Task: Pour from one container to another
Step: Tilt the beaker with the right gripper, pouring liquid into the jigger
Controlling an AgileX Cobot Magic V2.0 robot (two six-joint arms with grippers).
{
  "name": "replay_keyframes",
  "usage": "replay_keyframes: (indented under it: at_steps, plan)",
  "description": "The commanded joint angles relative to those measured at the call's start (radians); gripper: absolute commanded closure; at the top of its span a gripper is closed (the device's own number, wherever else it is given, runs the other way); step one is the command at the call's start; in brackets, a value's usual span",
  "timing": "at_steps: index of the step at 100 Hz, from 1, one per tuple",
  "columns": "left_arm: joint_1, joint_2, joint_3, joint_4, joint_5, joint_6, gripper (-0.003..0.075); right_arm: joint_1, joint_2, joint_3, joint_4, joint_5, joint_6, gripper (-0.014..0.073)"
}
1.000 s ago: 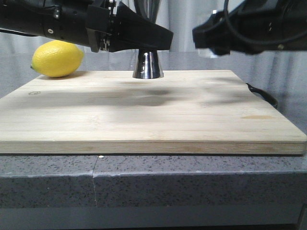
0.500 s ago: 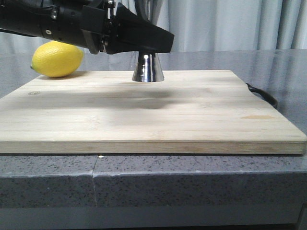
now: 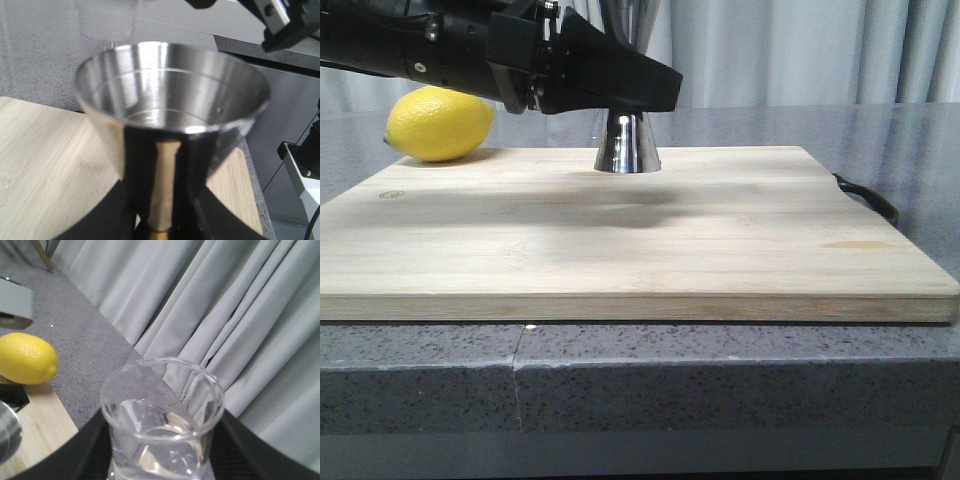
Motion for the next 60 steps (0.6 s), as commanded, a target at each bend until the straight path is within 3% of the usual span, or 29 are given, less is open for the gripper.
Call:
replay_keyframes:
  at_steps: [1, 60]
  plan:
    - [-0.009, -0.056, -0.033, -0.069, 0.109, -0.007, 0.0739, 0.001, -0.037, -0.037, -0.027, -0.065, -0.009, 0.0365]
    - [-0.009, -0.056, -0.033, -0.069, 0.109, -0.007, 0.0739, 0.001, -0.041, -0.040, -0.220, -0.108, -0.009, 0.0365]
